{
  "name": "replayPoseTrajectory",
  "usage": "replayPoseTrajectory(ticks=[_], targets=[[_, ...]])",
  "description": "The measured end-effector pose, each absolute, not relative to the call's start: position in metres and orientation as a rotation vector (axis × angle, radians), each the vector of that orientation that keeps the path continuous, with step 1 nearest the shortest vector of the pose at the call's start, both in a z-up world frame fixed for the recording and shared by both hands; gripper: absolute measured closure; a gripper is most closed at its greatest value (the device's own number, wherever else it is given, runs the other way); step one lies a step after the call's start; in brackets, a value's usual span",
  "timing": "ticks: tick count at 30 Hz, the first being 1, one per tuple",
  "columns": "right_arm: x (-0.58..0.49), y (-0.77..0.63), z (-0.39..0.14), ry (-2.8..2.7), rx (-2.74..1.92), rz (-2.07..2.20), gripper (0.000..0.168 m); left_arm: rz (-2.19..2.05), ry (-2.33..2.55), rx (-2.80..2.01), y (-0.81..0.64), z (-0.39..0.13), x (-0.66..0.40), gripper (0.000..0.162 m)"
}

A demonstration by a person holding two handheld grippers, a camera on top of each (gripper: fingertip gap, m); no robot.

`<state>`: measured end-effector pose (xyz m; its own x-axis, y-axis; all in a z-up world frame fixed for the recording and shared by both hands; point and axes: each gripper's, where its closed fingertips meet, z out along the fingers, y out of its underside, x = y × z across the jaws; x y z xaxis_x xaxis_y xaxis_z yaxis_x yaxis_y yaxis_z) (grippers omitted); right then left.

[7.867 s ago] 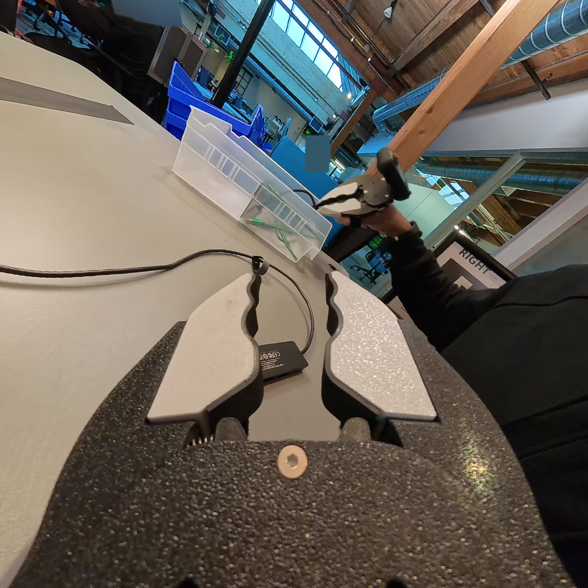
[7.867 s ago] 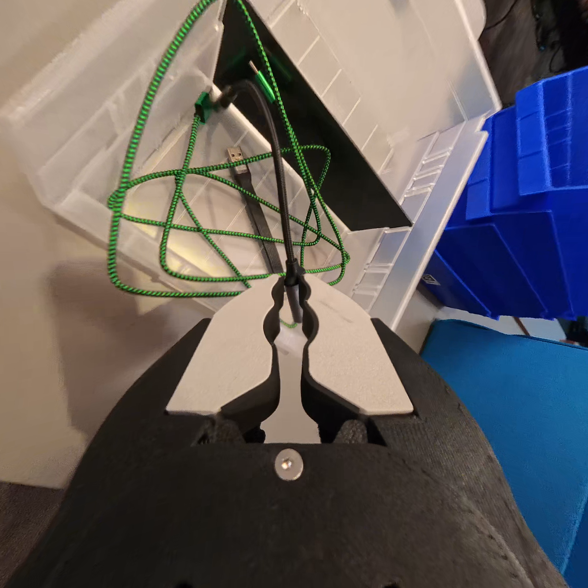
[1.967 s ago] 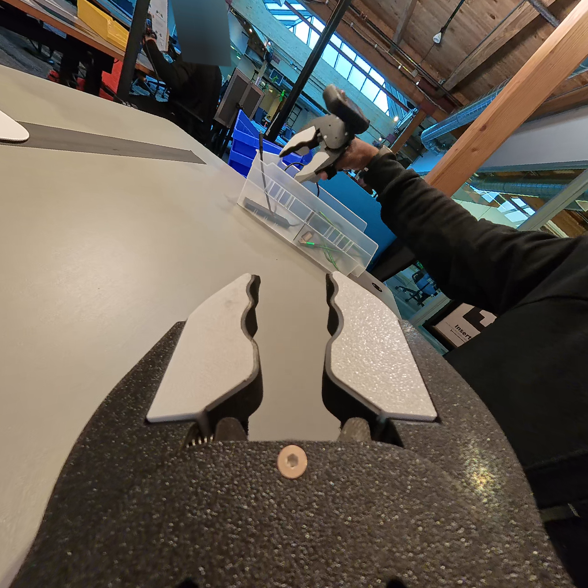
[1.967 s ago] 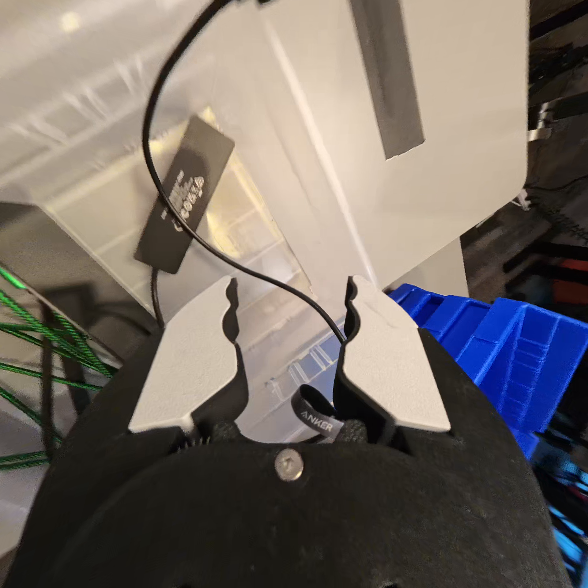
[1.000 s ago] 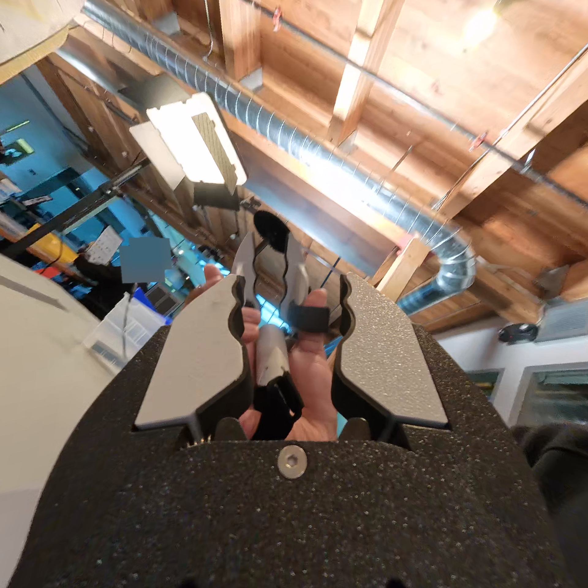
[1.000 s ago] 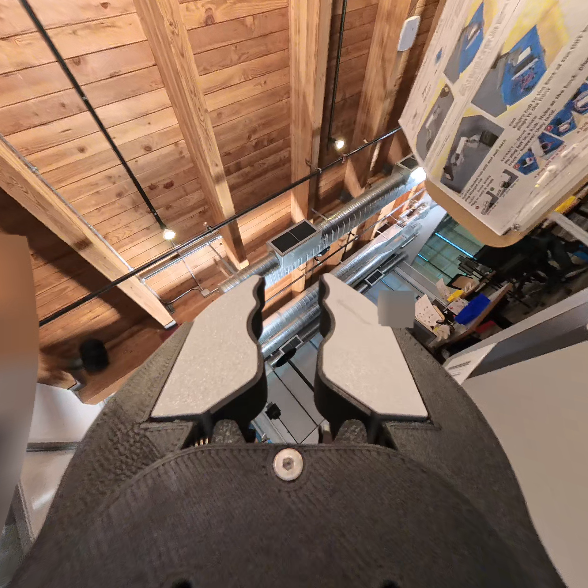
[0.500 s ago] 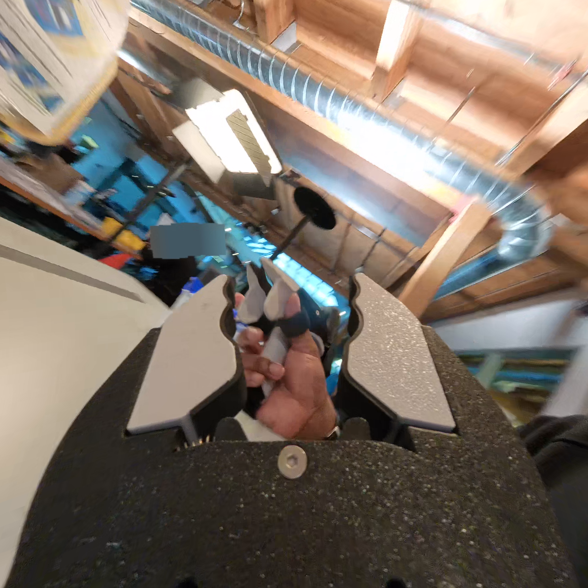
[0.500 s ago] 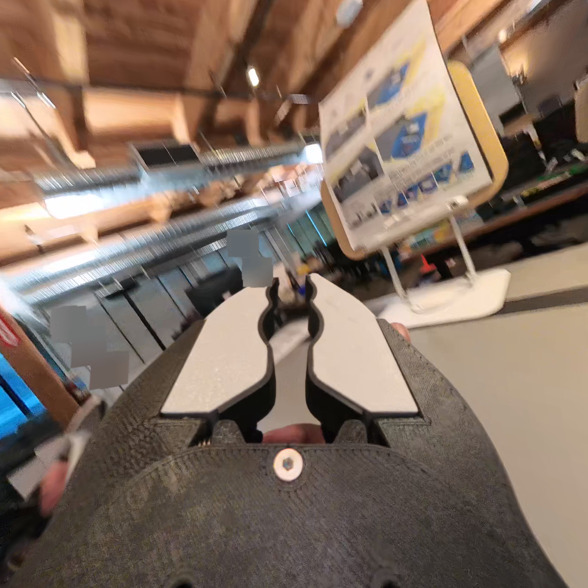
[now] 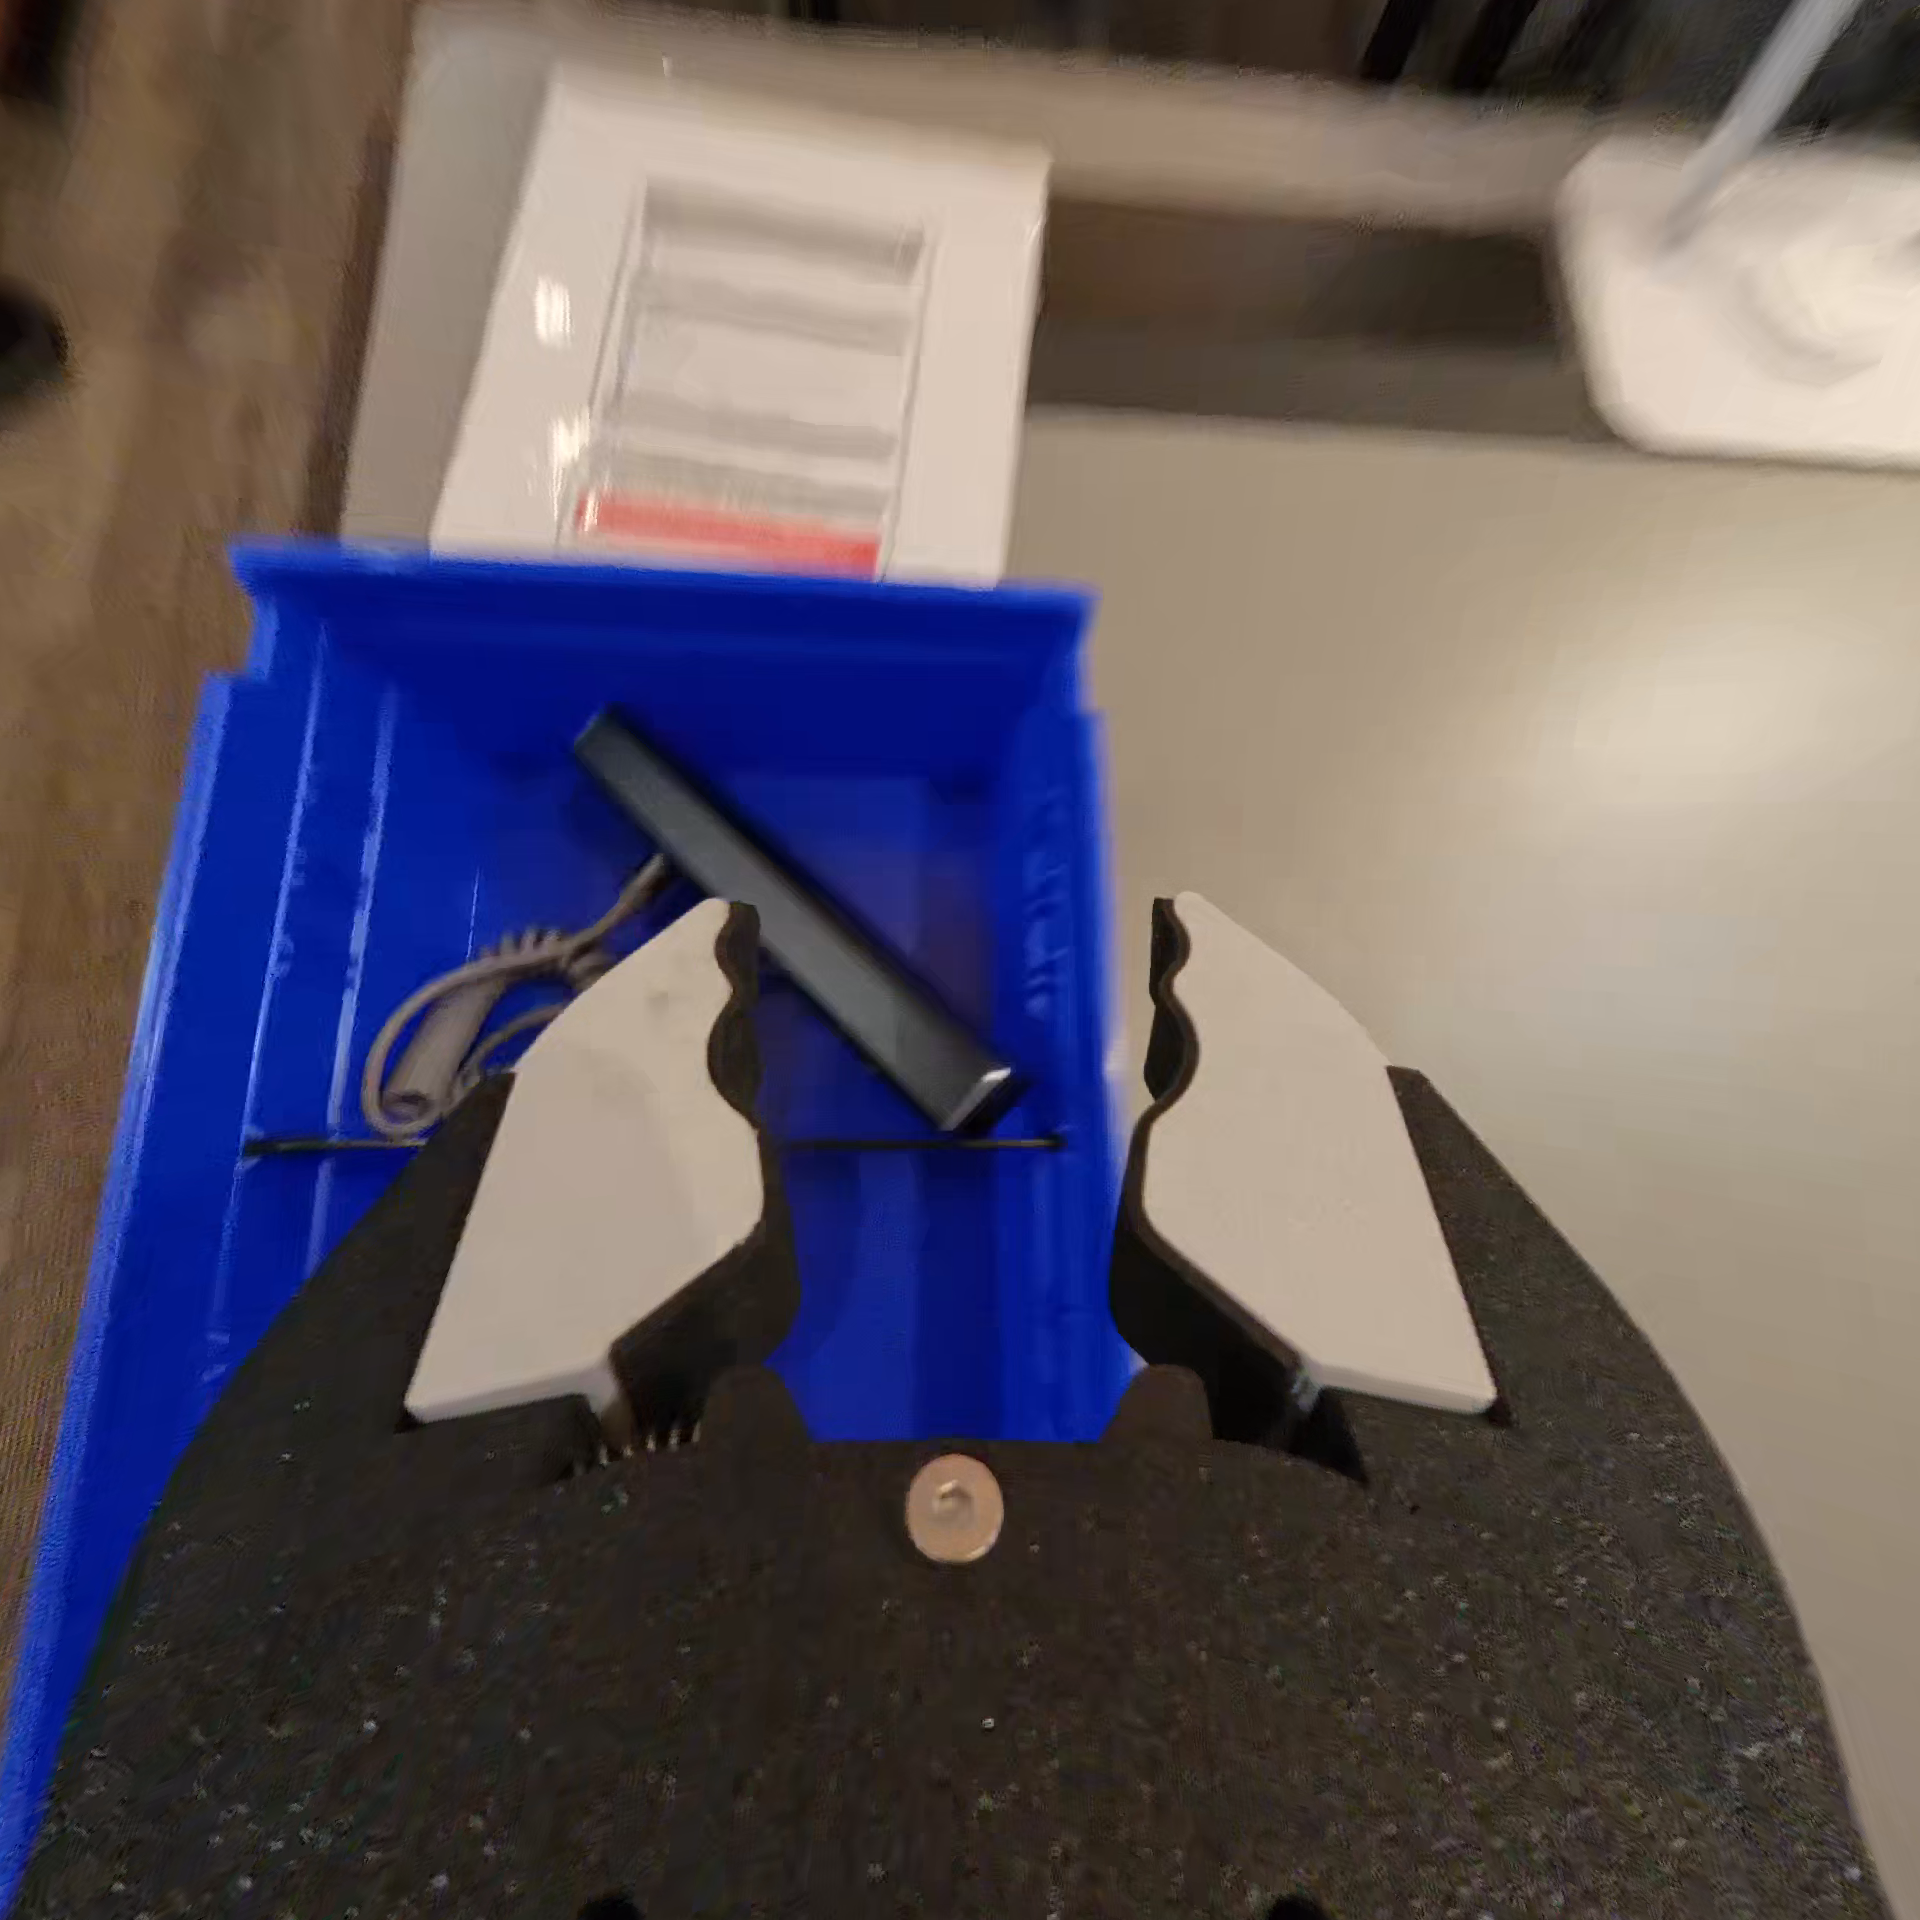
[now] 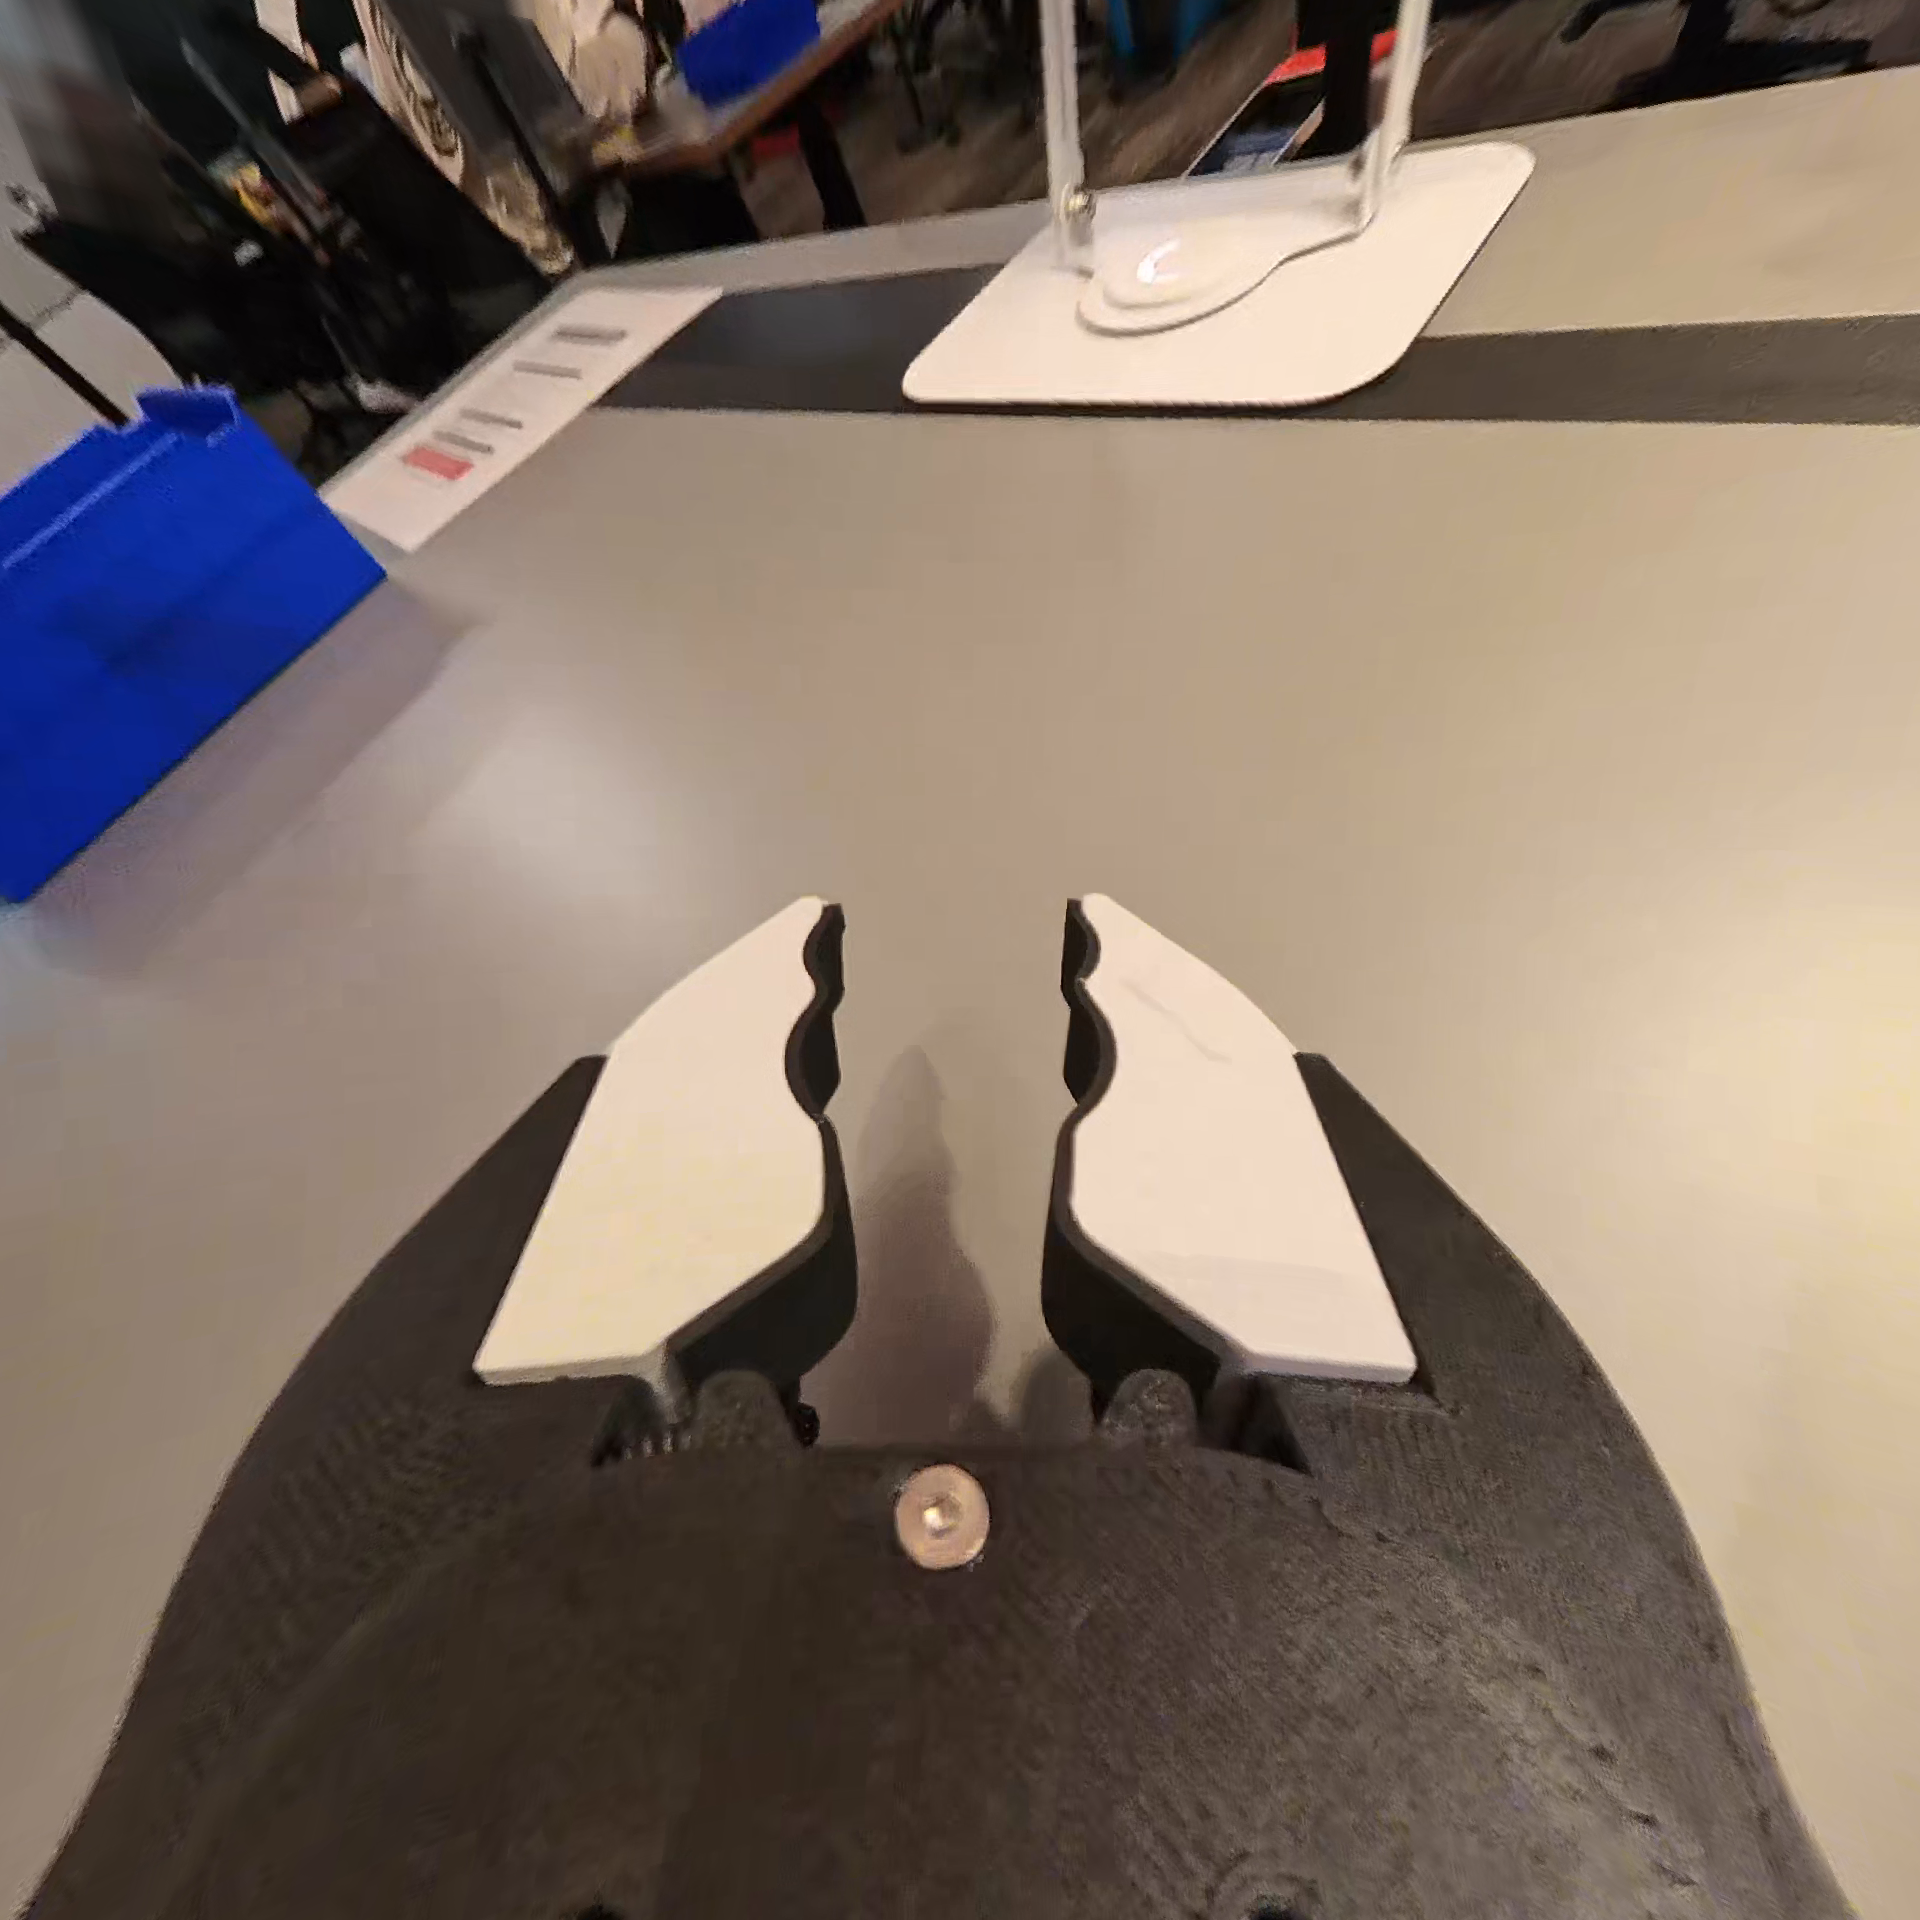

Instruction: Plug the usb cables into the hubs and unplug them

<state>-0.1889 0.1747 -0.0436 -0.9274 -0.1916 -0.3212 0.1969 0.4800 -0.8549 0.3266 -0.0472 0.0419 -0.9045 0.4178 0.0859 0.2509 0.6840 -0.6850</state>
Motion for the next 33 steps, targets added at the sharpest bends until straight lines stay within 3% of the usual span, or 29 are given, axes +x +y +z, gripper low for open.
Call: replayPoseTrajectory(ticks=[1,7,19,29,33], targets=[[-0.188,0.176,-0.044,2.373,-0.016,-1.437,0.129,0.887,-2.716,-0.503,-0.055,0.023,0.336,0.09],[-0.191,0.184,-0.044,2.431,-0.078,-1.502,0.129,0.408,-2.886,-0.491,-0.066,-0.044,0.35,0.098],[-0.181,0.183,-0.054,2.433,-0.128,-1.433,0.13,0.032,-2.875,-0.447,-0.076,-0.061,0.356,0.106],[-0.184,0.181,-0.056,2.424,-0.094,-1.423,0.133,-0.133,-3.067,-0.42,-0.073,-0.068,0.351,0.094],[-0.18,0.183,-0.057,2.442,-0.129,-1.419,0.133,-0.164,-3.181,-0.369,-0.078,-0.075,0.358,0.104]])
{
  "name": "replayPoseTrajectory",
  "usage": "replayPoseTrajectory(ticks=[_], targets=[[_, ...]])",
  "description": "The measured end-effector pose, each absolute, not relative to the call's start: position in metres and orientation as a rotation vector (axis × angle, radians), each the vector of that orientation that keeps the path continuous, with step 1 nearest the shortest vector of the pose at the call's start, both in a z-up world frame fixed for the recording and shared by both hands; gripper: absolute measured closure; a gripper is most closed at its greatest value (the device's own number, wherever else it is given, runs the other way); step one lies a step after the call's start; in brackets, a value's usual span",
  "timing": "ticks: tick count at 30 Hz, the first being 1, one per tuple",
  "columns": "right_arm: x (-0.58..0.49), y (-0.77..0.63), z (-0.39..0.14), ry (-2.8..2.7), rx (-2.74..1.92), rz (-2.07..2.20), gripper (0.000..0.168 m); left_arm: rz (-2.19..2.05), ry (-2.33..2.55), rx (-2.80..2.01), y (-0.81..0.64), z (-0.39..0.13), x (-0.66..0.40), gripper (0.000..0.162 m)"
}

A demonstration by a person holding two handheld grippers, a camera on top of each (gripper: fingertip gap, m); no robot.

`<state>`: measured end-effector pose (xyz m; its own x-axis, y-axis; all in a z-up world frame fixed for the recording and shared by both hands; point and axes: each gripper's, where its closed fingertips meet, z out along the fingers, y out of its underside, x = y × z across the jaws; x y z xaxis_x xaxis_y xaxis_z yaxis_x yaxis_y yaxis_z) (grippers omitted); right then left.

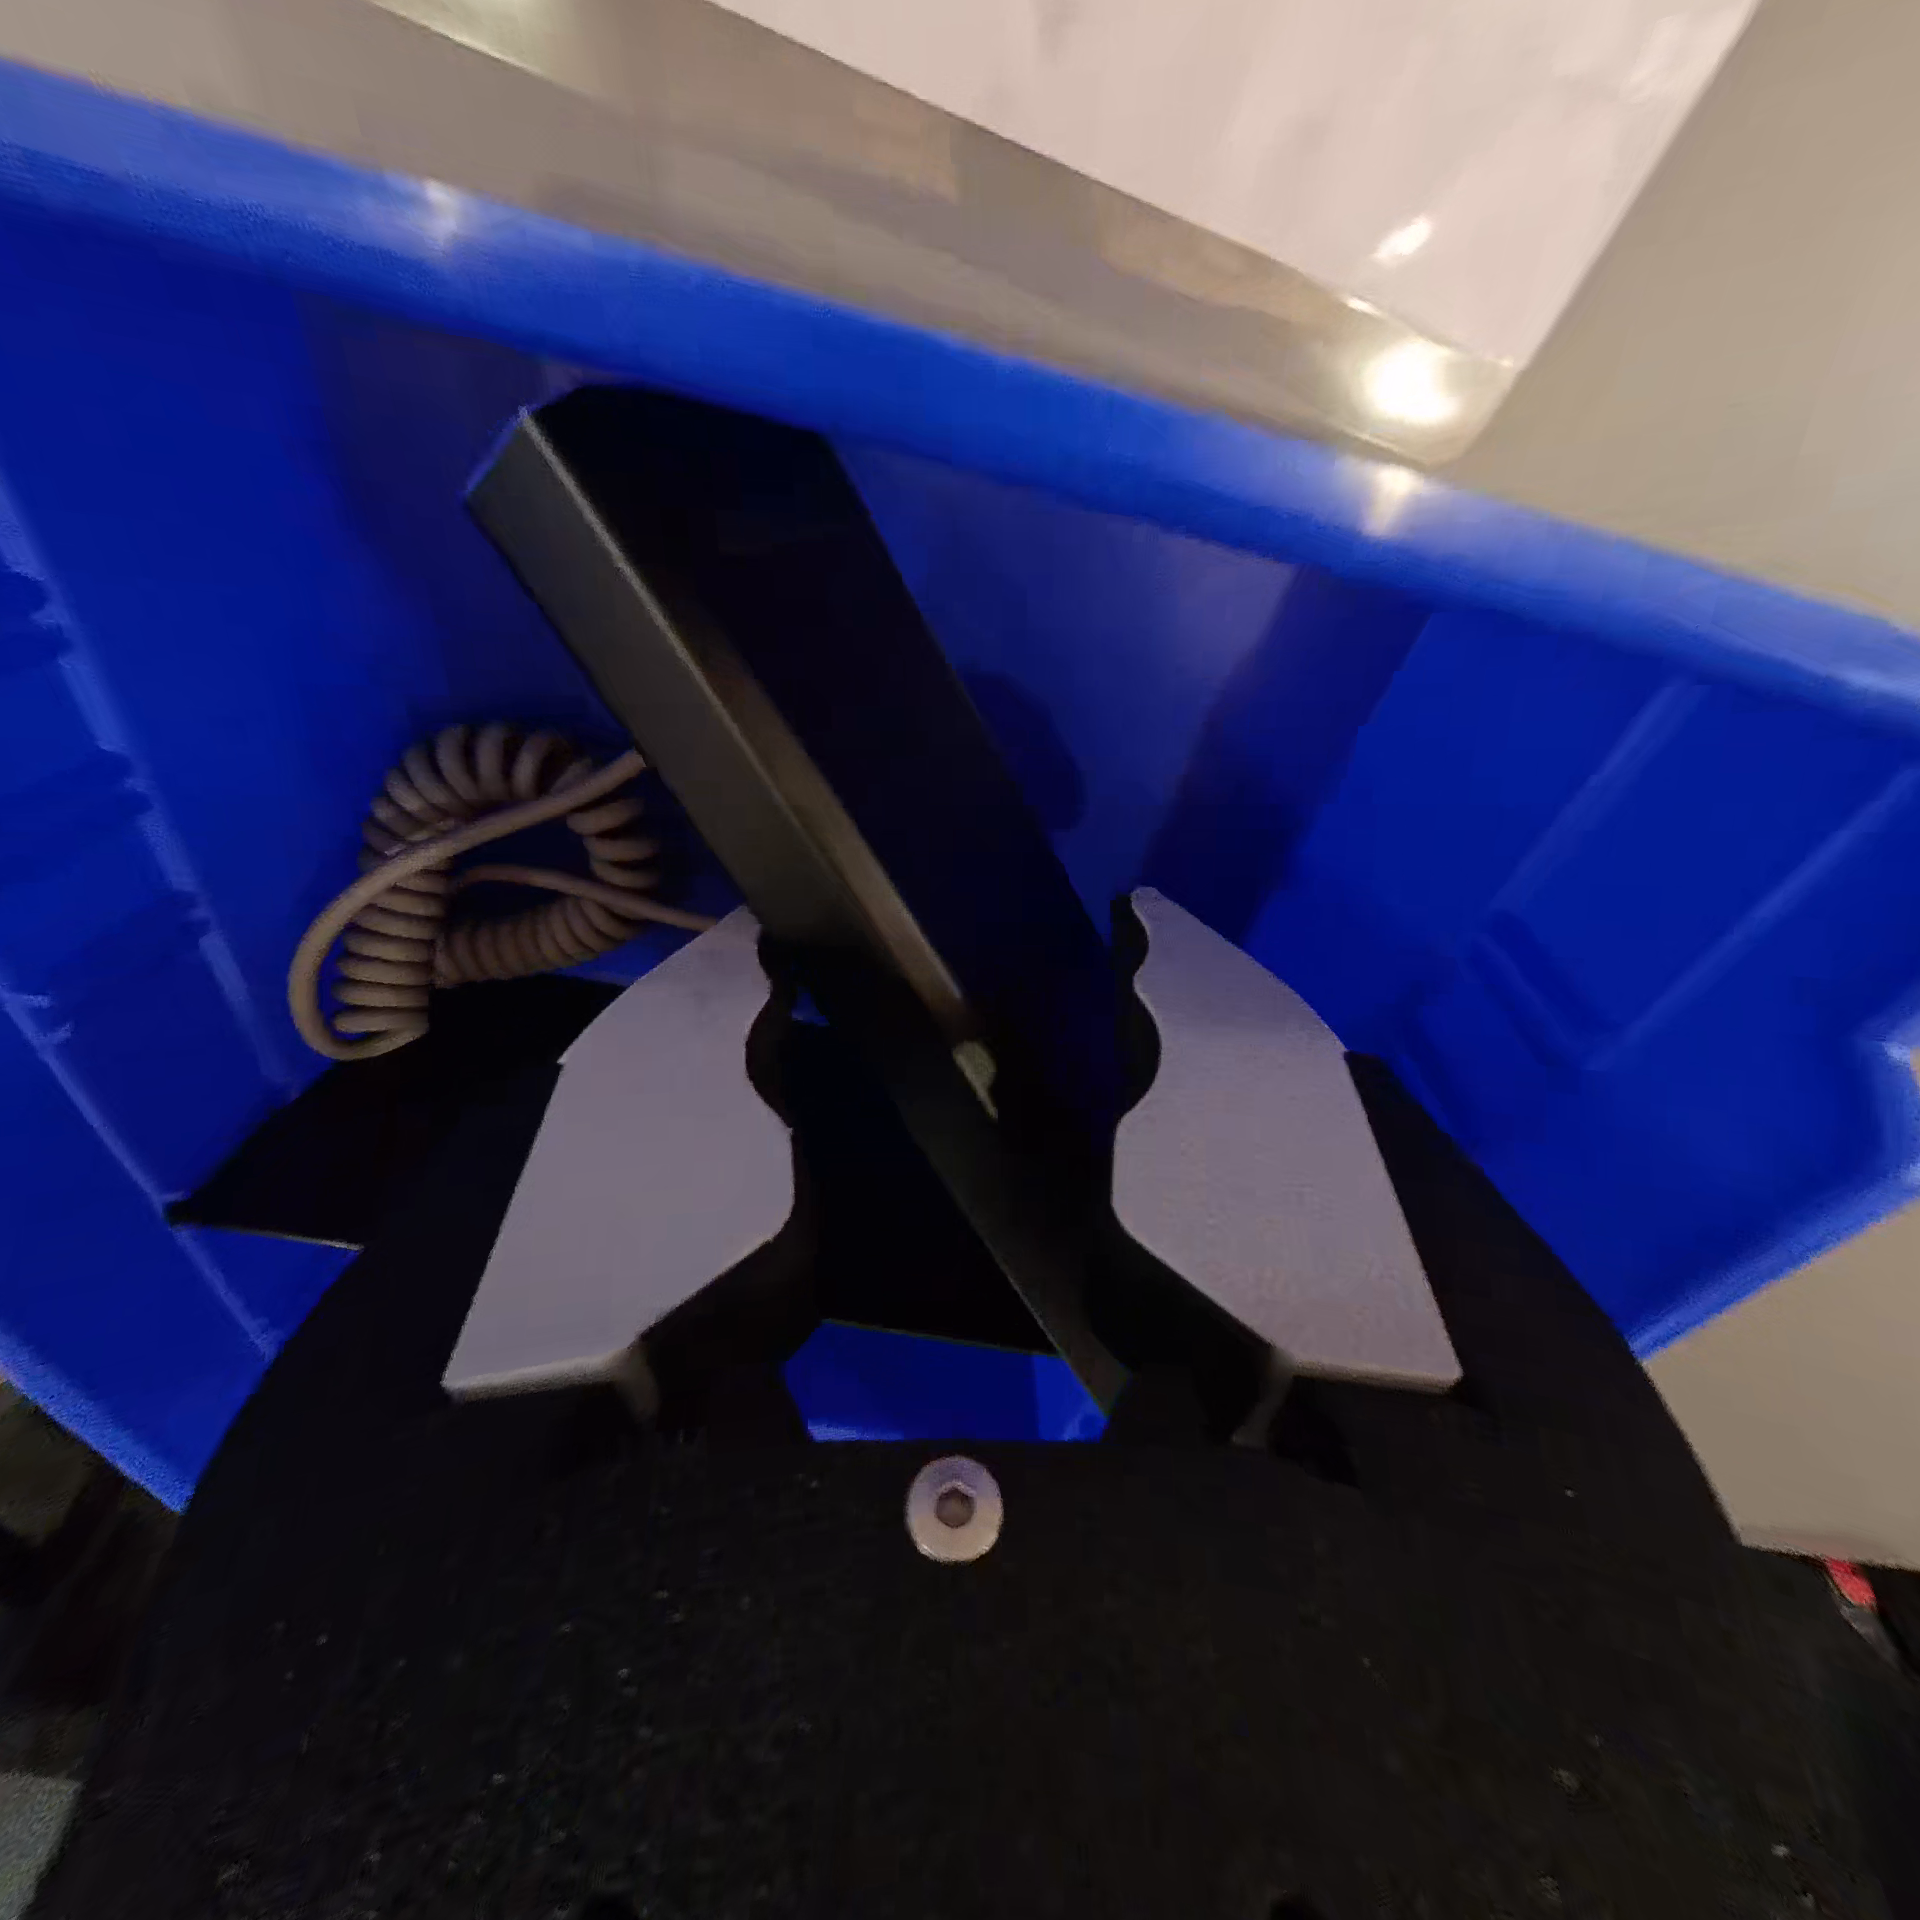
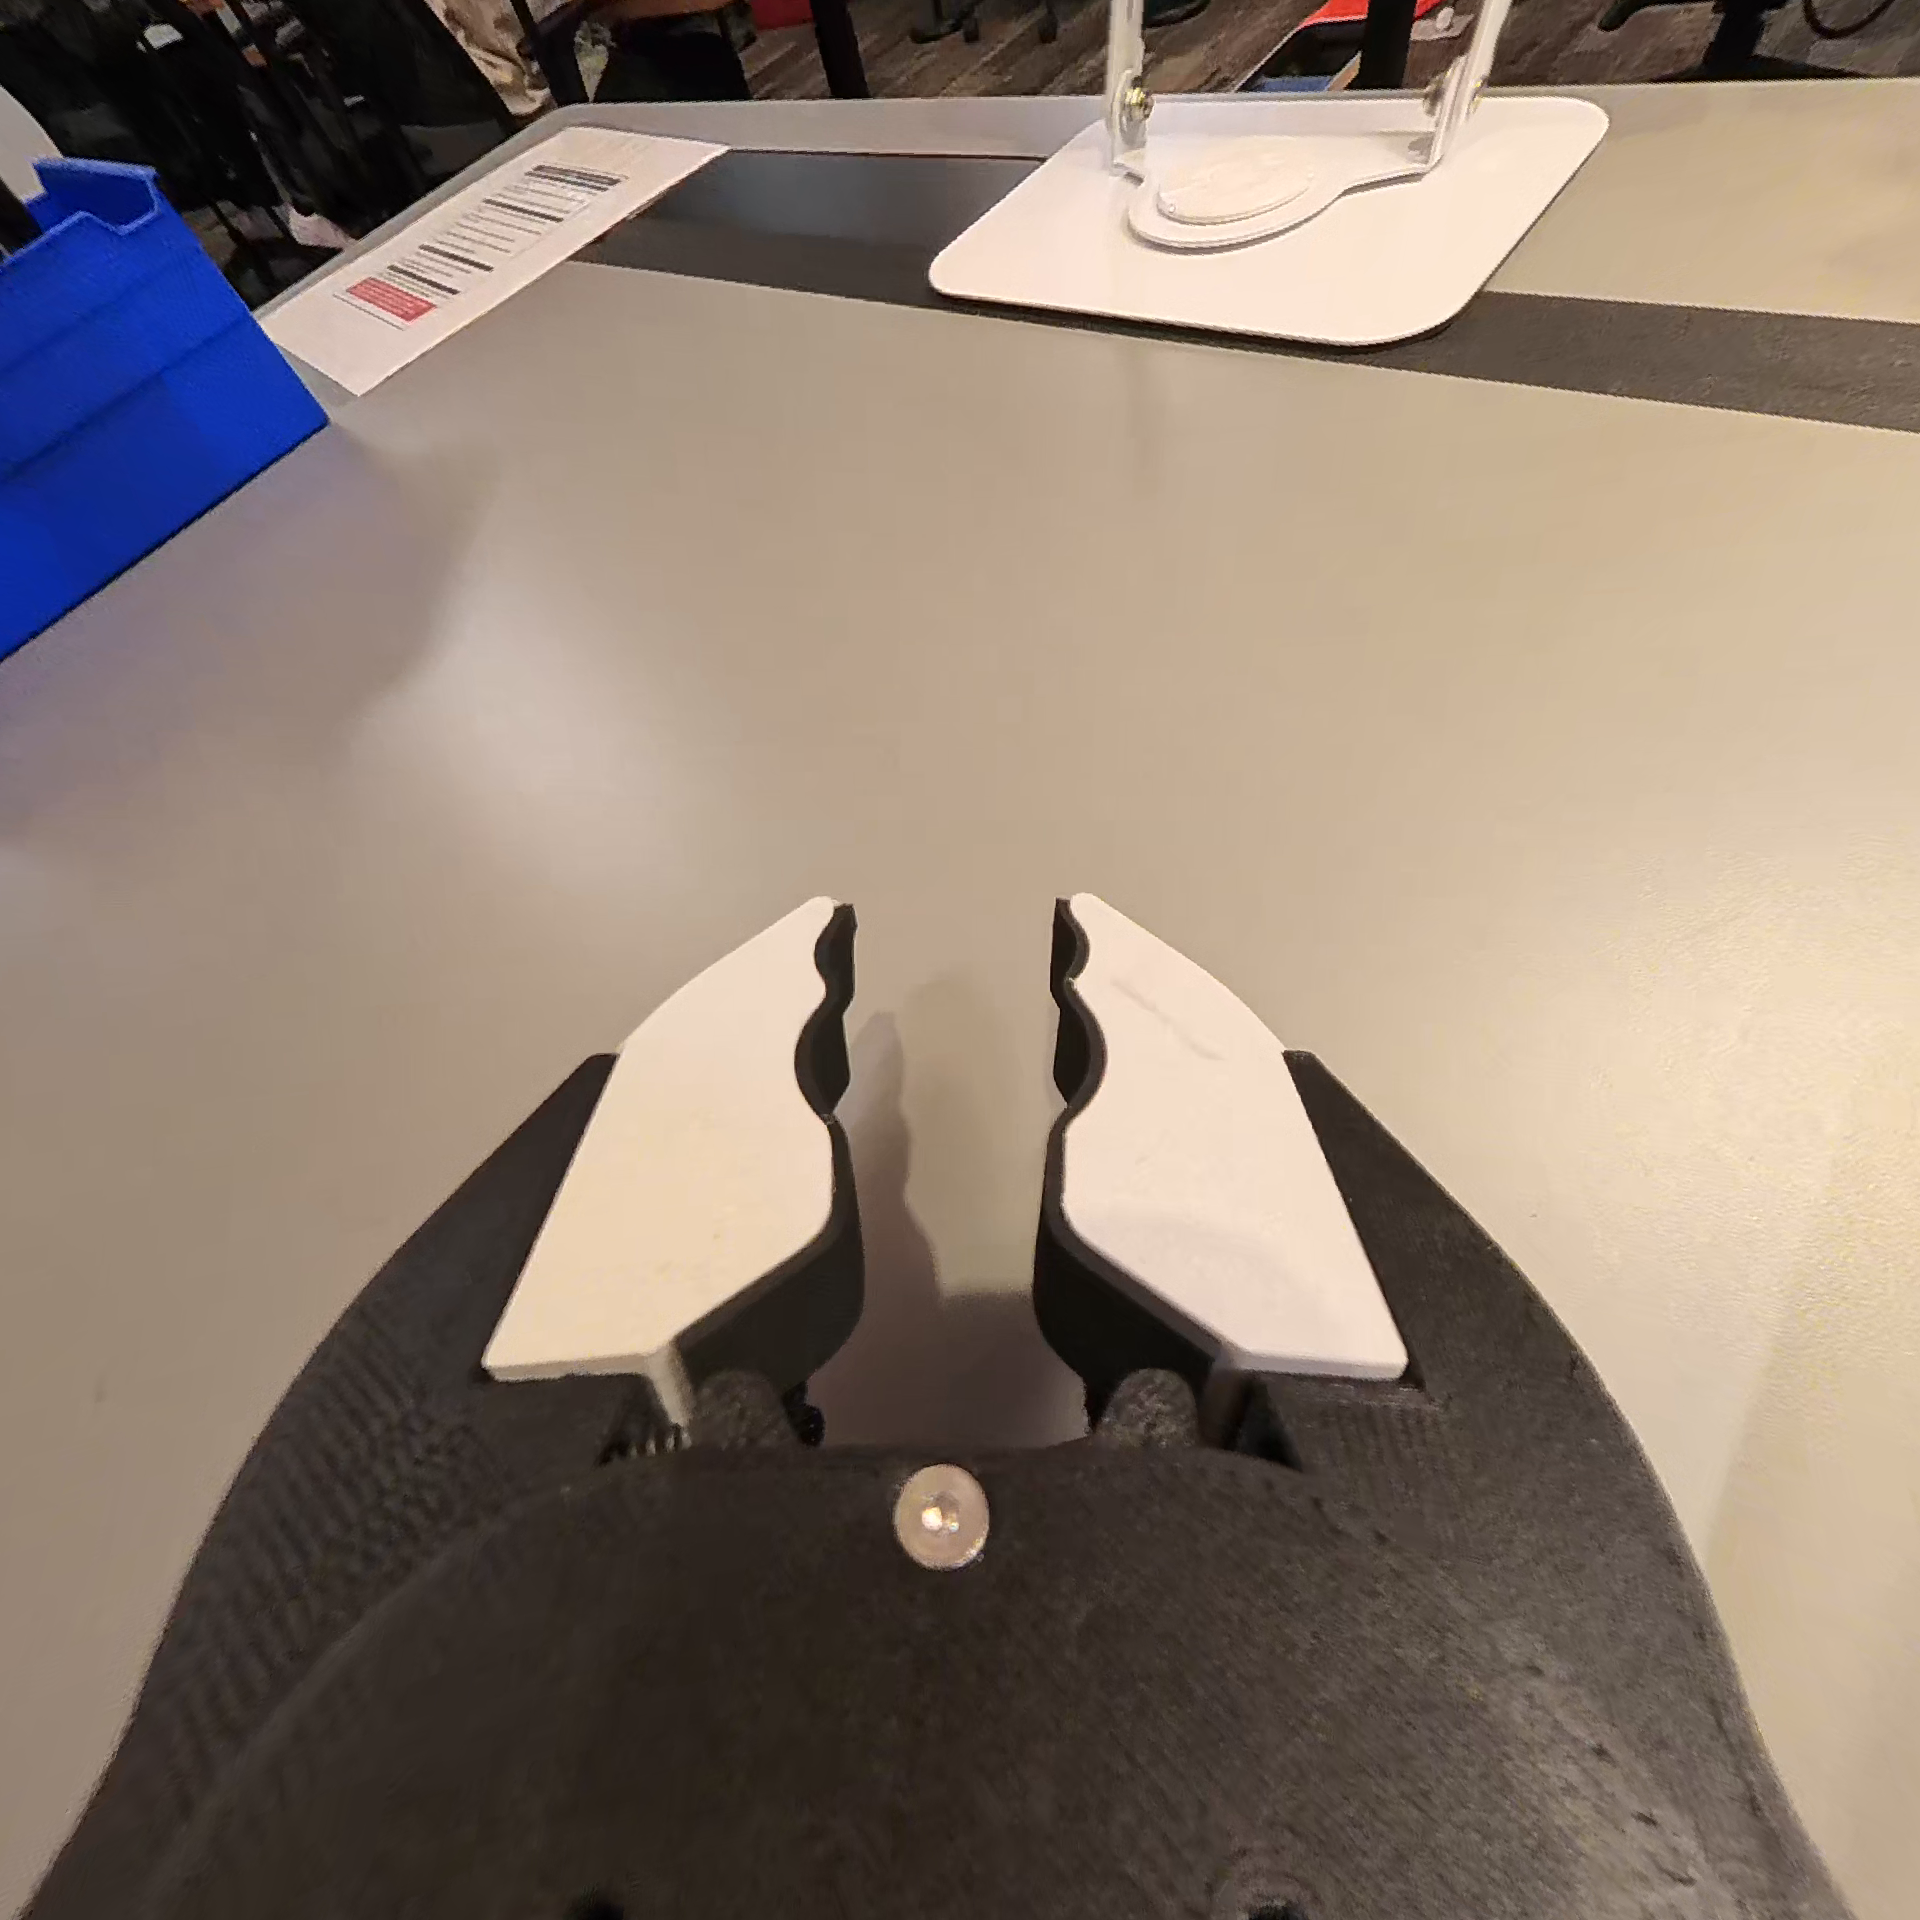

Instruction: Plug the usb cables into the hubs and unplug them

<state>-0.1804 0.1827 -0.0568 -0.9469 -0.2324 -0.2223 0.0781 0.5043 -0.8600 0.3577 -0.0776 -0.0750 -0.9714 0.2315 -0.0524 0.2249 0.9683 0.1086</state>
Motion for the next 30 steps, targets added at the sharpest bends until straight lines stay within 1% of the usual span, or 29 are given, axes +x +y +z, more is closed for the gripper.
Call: replayPoseTrajectory(ticks=[2,5,8,12,14,15,16,17,20,23,27,30], targets=[[-0.179,0.183,-0.057,2.446,-0.146,-1.419,0.133,0.125,3.026,0.37,-0.081,-0.074,0.362,0.113],[-0.178,0.184,-0.058,2.446,-0.148,-1.413,0.133,0.104,2.997,0.443,-0.08,-0.071,0.363,0.117],[-0.179,0.183,-0.058,2.435,-0.14,-1.406,0.133,0.139,2.938,0.531,-0.071,-0.066,0.364,0.12],[-0.178,0.184,-0.058,2.433,-0.141,-1.4,0.133,0.222,2.864,0.599,-0.06,-0.053,0.366,0.118],[-0.177,0.184,-0.058,2.439,-0.15,-1.401,0.133,0.263,2.844,0.616,-0.055,-0.044,0.366,0.119],[-0.177,0.184,-0.058,2.442,-0.154,-1.403,0.133,0.281,2.847,0.626,-0.052,-0.041,0.365,0.123],[-0.177,0.184,-0.058,2.445,-0.157,-1.403,0.133,0.3,2.864,0.638,-0.05,-0.039,0.363,0.13],[-0.176,0.184,-0.058,2.447,-0.162,-1.403,0.133,0.313,2.876,0.645,-0.048,-0.04,0.361,0.133],[-0.175,0.185,-0.059,2.458,-0.176,-1.402,0.133,0.336,2.907,0.635,-0.045,-0.046,0.362,0.126],[-0.175,0.185,-0.06,2.462,-0.181,-1.401,0.132,0.368,2.98,0.615,-0.039,-0.056,0.362,0.116],[-0.175,0.185,-0.06,2.454,-0.172,-1.392,0.133,0.341,3.095,0.578,-0.037,-0.071,0.361,0.117],[-0.175,0.185,-0.06,2.455,-0.178,-1.392,0.133,0.249,3.224,0.524,-0.041,-0.069,0.356,0.125]])
